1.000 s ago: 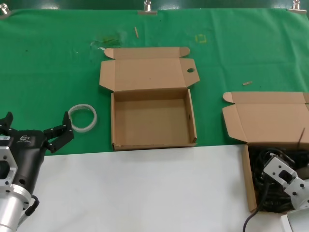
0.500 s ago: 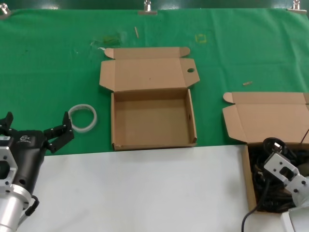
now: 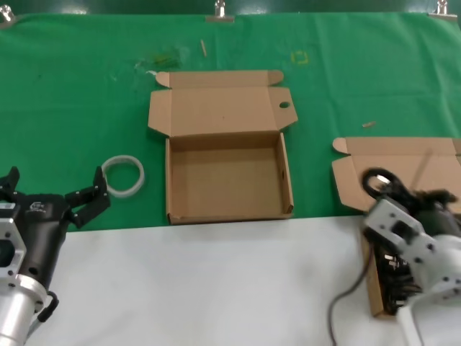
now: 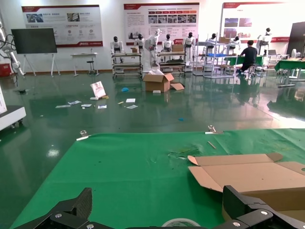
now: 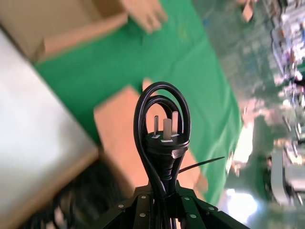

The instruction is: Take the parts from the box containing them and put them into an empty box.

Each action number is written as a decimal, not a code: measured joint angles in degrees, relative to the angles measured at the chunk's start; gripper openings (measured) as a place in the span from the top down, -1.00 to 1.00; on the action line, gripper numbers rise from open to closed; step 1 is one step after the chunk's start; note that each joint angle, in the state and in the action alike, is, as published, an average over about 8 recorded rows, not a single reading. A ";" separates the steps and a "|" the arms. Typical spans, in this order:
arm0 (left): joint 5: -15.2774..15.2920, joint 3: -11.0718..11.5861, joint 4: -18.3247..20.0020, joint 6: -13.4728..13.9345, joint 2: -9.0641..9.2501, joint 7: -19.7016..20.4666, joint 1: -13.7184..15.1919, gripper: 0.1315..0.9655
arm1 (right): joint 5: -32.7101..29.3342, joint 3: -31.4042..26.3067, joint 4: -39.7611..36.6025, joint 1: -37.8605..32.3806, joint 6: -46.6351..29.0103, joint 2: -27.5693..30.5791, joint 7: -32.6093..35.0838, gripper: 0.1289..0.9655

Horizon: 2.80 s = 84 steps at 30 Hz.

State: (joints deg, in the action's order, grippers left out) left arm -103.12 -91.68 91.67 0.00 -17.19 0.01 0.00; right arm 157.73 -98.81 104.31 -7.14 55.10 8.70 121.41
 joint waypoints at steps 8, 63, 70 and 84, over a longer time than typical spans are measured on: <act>0.00 0.00 0.00 0.00 0.00 0.00 0.00 -1.00 | 0.00 -8.98 -2.20 -5.83 -1.11 0.01 -1.91 0.82; 0.00 0.00 0.00 0.00 0.00 0.00 0.00 -1.00 | 0.00 -38.28 -20.84 -21.06 -13.15 0.73 -25.83 0.70; 0.00 0.00 0.00 0.00 0.00 0.00 0.00 -1.00 | 0.00 -38.28 -20.84 -21.06 -13.15 0.86 -25.83 0.51; 0.00 0.00 0.00 0.00 0.00 0.00 0.00 -1.00 | -0.71 -37.70 -20.73 -20.70 -13.69 0.86 -27.04 0.01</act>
State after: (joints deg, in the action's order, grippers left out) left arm -103.12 -91.68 91.67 0.00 -17.19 0.01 0.00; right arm 157.03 -136.52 83.58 -27.84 41.42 9.56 94.36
